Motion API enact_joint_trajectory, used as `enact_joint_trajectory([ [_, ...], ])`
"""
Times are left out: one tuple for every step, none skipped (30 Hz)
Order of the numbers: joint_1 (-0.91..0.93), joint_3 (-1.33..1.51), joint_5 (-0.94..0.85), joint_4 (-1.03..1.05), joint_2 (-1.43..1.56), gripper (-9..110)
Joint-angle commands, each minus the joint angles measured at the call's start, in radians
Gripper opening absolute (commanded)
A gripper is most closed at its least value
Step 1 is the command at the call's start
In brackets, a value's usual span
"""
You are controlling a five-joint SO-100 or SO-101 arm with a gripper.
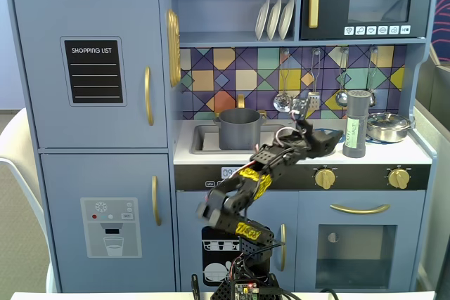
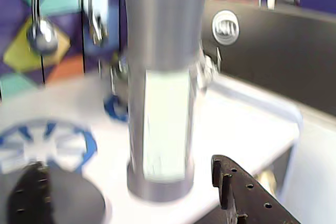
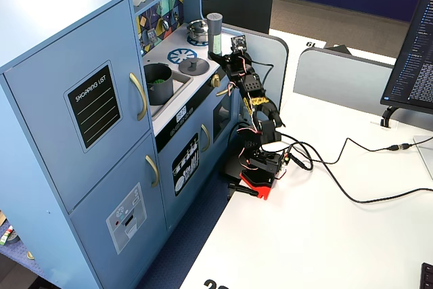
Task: Put salt in the gray recipient
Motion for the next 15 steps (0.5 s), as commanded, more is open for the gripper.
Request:
enact_joint_trajectory([
  [0.021,-0.158,0.015,-0.109,-0.138,49],
  [0.026,-0.183,0.008,-0.127,-0.175,50],
  [0.029,-0.207,0.0,-0.141,-0.209,51],
  [0.032,-0.23,-0.002,-0.15,-0.239,51],
  [0.035,-0.256,-0.003,-0.153,-0.27,51],
  [0.041,-0.282,-0.003,-0.155,-0.298,52],
  [0.048,-0.305,-0.002,-0.156,-0.325,52],
  [0.054,-0.328,0.003,-0.16,-0.351,53],
  [0.057,-0.35,0.008,-0.16,-0.377,53],
  [0.06,-0.373,0.015,-0.16,-0.403,53],
  [0.06,-0.394,0.028,-0.16,-0.43,53],
  [0.057,-0.417,0.044,-0.158,-0.454,53],
  [0.055,-0.44,0.055,-0.155,-0.48,53],
  [0.054,-0.462,0.063,-0.153,-0.503,53],
  [0.052,-0.482,0.071,-0.153,-0.526,52],
])
